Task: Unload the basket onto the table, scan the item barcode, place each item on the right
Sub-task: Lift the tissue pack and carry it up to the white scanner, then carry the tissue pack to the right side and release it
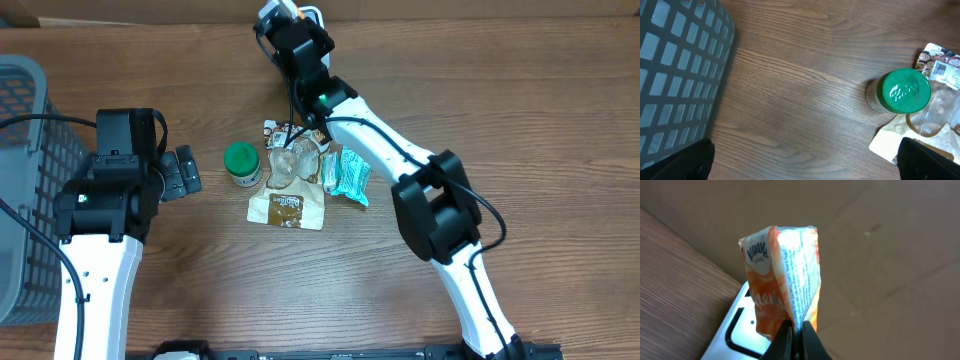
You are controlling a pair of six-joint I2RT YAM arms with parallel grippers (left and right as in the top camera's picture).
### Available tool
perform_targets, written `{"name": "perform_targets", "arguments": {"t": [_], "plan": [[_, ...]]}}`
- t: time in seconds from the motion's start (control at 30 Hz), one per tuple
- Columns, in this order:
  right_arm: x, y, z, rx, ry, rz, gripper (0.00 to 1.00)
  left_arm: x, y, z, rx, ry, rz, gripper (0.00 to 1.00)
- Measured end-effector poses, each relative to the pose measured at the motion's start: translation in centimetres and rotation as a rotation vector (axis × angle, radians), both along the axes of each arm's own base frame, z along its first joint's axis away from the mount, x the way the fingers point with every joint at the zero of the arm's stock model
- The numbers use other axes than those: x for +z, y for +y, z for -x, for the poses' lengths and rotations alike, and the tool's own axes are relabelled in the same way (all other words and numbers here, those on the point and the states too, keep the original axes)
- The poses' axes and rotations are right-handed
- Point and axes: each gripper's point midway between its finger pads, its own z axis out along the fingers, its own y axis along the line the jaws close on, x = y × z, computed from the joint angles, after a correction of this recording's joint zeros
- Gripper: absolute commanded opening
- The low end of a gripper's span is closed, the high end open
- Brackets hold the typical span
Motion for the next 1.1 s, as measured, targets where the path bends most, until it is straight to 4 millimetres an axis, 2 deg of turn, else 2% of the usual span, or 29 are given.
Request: {"name": "perform_targets", "arguments": {"t": [0.17, 0.27, 0.47, 0.67, 0.77, 0.9, 1.0, 1.1], "plan": [[-3.8, -0.1, -0.5, 0.024, 0.027, 0.124, 0.04, 0.0, 0.0, 0.0, 0.000, 0.000, 0.000, 0.99], [-4.8, -0.8, -0.8, 0.022, 0.041, 0.158, 0.04, 0.0, 0.0, 0.0, 0.000, 0.000, 0.000, 0.99], [-4.8, -2.6, -1.5, -0.016, 0.037, 0.217, 0.04, 0.0, 0.0, 0.0, 0.000, 0.000, 0.000, 1.00], [-4.8, -3.0, -1.5, -0.028, 0.039, 0.240, 0.04, 0.0, 0.0, 0.0, 0.000, 0.000, 0.000, 1.00], [-5.2, -3.1, -1.4, -0.028, 0.055, 0.247, 0.04, 0.0, 0.0, 0.0, 0.000, 0.000, 0.000, 1.00], [-6.4, -3.4, -0.2, -0.016, 0.159, 0.234, 0.04, 0.0, 0.0, 0.0, 0.000, 0.000, 0.000, 1.00], [-5.1, -3.2, 1.0, 0.002, 0.219, 0.163, 0.04, 0.0, 0.0, 0.0, 0.000, 0.001, 0.000, 1.00], [0.0, -3.1, 2.6, 0.016, 0.232, 0.026, 0.04, 0.0, 0.0, 0.0, 0.000, 0.001, 0.000, 1.00]]}}
